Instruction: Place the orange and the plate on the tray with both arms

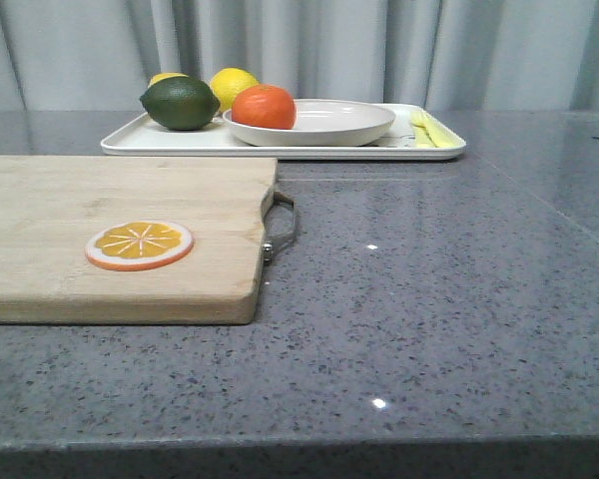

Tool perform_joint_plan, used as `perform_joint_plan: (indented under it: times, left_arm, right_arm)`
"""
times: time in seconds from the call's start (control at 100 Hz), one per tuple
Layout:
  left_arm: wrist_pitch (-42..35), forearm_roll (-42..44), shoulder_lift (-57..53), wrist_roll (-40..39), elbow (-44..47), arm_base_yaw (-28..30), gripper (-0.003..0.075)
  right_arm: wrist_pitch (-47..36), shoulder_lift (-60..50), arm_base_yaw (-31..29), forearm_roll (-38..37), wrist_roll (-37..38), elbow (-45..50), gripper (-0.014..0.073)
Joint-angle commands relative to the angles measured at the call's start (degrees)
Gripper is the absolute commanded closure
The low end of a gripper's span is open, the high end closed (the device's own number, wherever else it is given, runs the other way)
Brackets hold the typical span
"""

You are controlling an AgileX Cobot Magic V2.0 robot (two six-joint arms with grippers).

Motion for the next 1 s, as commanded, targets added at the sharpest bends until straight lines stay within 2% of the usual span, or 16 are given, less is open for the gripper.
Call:
perform_joint_plan:
  times: [0.0,0.16,0.99]
  left_arm:
    - [-3.54,-1.0,0.26,-0.57,-1.56,0.21,0.0739]
    - [-3.54,-1.0,0.26,-0.57,-1.56,0.21,0.0739]
    - [-4.53,0.11,0.26,-0.57,0.35,0.29,0.0739]
  right_arm:
    - [-2.93,-0.16,-0.03,-0.45,-0.55,-1.43,0.0662]
    - [-0.22,-0.16,-0.03,-0.45,-0.55,-1.43,0.0662]
    - [-0.22,-0.16,-0.03,-0.45,-0.55,-1.43,0.0662]
